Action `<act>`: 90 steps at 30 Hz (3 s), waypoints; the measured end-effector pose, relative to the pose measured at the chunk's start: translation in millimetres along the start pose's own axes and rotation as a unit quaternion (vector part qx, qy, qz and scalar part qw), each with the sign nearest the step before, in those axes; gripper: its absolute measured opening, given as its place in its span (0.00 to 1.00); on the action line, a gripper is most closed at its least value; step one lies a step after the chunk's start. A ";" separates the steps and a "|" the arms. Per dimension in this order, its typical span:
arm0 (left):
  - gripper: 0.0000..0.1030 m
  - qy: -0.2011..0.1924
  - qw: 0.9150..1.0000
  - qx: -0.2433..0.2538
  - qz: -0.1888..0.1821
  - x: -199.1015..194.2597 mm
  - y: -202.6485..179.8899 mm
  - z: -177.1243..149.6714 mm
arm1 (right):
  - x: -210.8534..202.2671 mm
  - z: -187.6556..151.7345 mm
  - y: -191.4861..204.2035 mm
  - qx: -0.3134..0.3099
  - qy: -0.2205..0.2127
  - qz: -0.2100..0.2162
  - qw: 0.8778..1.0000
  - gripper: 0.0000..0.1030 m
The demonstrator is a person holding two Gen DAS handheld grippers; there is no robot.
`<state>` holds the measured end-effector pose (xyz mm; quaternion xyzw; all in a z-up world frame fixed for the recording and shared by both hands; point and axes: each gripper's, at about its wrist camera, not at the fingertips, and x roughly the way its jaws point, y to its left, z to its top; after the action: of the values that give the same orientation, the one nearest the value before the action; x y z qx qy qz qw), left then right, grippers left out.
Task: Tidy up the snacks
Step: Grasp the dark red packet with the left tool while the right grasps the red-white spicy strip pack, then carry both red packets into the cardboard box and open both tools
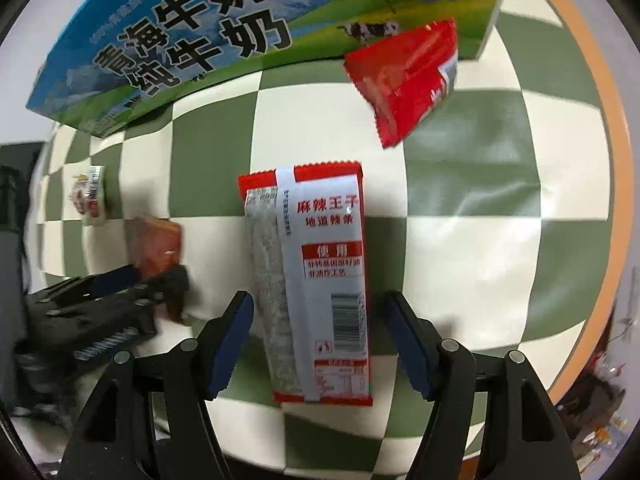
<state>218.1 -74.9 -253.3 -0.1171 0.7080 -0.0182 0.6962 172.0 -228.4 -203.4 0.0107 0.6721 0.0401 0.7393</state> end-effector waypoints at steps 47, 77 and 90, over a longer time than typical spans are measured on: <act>0.53 -0.059 0.997 0.013 -0.037 -140.0 -27.5 248.1 | -156.6 225.0 18.6 -0.028 -0.149 0.034 0.988 0.48; 0.94 -0.100 0.994 0.019 0.029 -139.3 -22.9 224.1 | -100.8 244.0 -0.2 -0.016 -0.087 -0.025 0.996 0.93; 0.94 -0.177 0.983 0.030 0.043 -183.3 -22.6 157.1 | -144.2 182.0 9.2 -0.033 -0.150 -0.018 0.988 0.93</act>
<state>377.5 -40.2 -73.8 -0.0667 0.5770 0.0116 0.8139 339.1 -223.0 -42.0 -0.0195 0.5519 0.0465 0.8324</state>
